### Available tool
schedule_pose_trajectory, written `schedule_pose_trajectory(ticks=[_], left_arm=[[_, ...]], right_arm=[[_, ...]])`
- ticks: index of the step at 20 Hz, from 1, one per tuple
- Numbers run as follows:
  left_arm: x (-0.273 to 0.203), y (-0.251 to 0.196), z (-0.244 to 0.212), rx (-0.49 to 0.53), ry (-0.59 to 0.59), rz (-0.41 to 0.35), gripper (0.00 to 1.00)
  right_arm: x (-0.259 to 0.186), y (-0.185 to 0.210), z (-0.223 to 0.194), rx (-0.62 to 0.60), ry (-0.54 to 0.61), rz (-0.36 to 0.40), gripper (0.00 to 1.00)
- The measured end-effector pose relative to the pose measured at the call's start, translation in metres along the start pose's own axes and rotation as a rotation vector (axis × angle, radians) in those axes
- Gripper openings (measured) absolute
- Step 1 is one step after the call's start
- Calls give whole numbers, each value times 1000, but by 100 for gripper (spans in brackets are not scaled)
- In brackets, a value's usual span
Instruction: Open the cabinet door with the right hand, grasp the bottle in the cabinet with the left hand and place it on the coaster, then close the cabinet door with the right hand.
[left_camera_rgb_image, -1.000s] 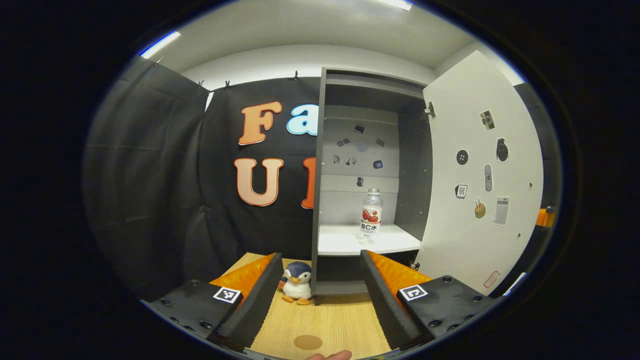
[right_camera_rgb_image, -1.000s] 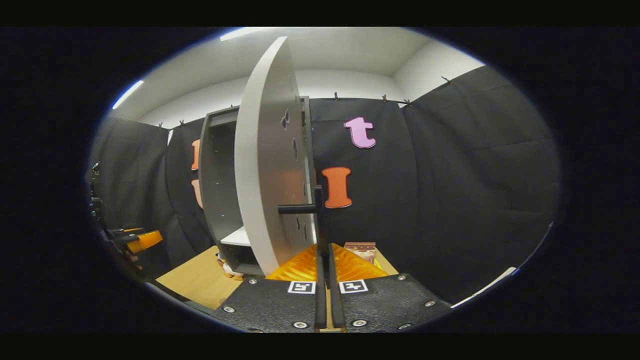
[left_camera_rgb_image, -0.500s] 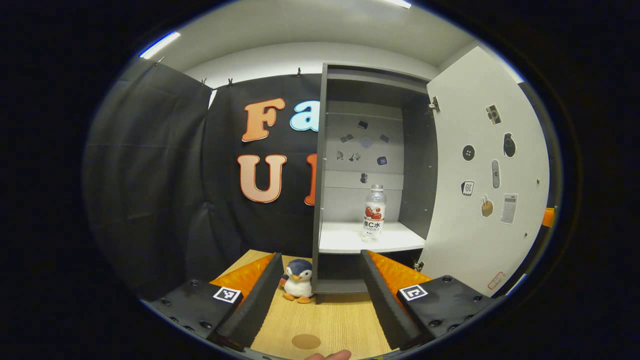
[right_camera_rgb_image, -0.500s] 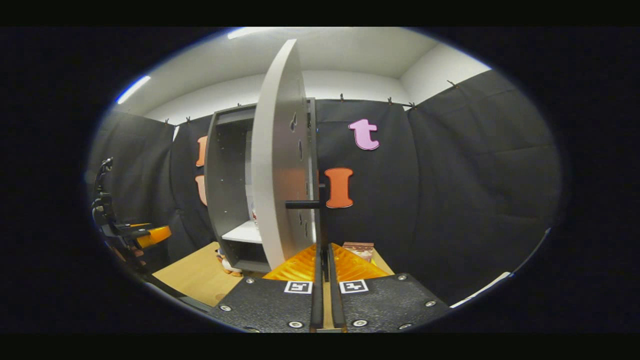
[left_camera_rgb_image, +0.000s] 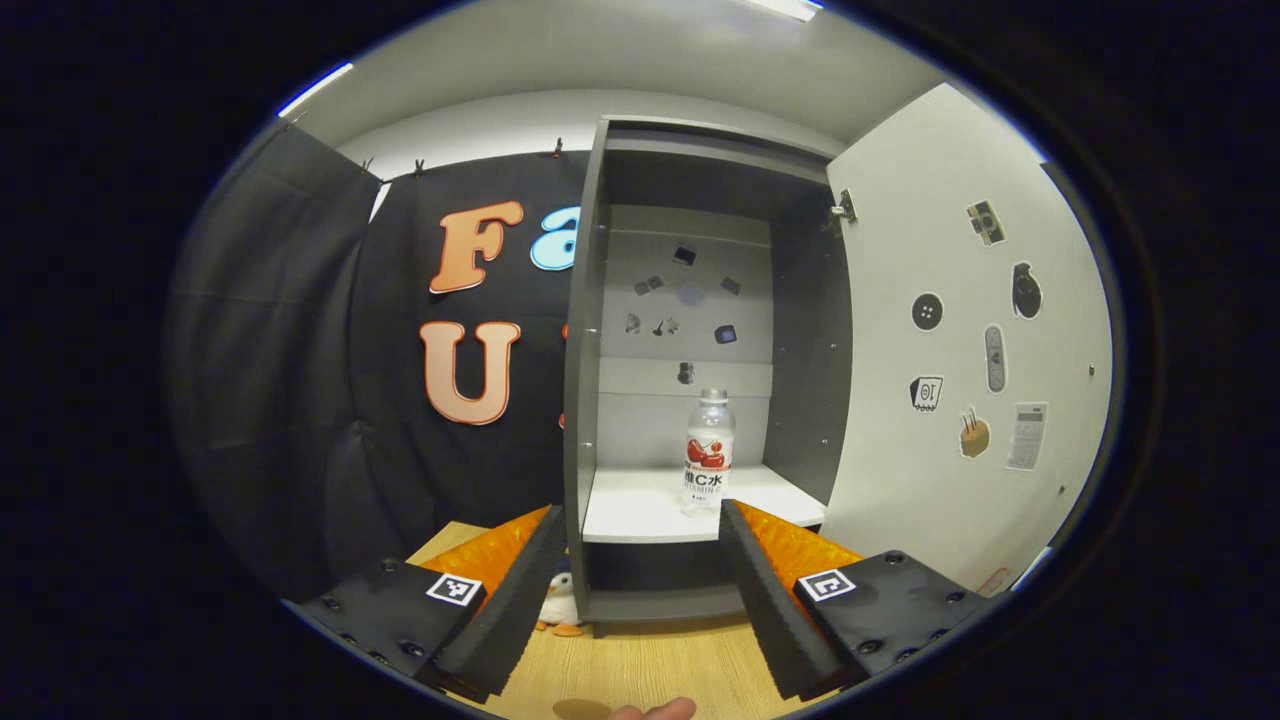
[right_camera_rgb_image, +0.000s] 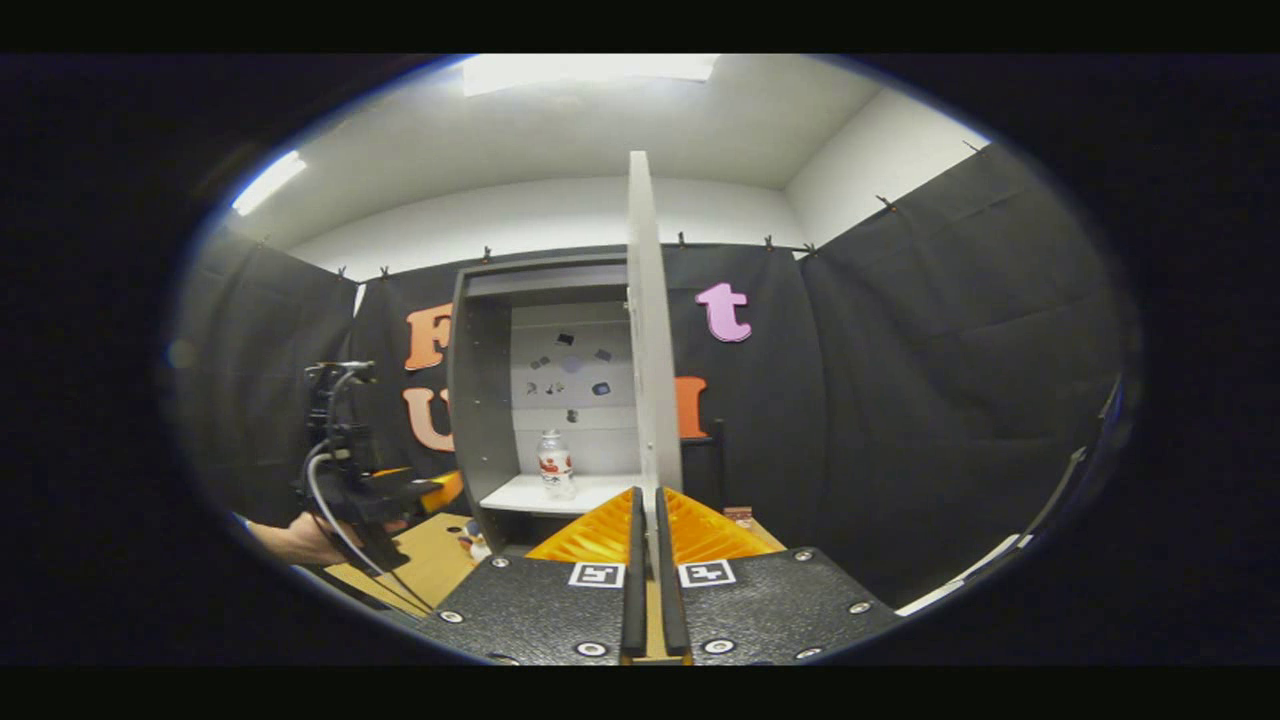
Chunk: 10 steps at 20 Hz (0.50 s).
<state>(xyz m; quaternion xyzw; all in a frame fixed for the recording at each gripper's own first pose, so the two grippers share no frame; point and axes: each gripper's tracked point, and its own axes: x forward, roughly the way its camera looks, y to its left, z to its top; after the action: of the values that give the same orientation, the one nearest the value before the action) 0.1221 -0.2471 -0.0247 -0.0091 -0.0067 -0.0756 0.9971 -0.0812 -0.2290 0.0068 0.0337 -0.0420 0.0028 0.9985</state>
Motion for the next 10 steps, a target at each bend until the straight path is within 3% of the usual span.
schedule_pose_trajectory(ticks=[4, 7, 8, 10], left_arm=[[49, -18, 6, 42, -52, -47, 99], [92, -33, -2, 61, -53, -89, 99], [104, -35, -5, 63, -52, -92, 99], [128, -44, -14, 65, -41, -119, 99]], right_arm=[[14, 48, -19, -26, 23, 7, 8], [39, 76, -39, -21, 47, 8, 22], [47, 86, -49, -15, 69, 10, 36], [69, 93, -55, -9, 81, 1, 51]])
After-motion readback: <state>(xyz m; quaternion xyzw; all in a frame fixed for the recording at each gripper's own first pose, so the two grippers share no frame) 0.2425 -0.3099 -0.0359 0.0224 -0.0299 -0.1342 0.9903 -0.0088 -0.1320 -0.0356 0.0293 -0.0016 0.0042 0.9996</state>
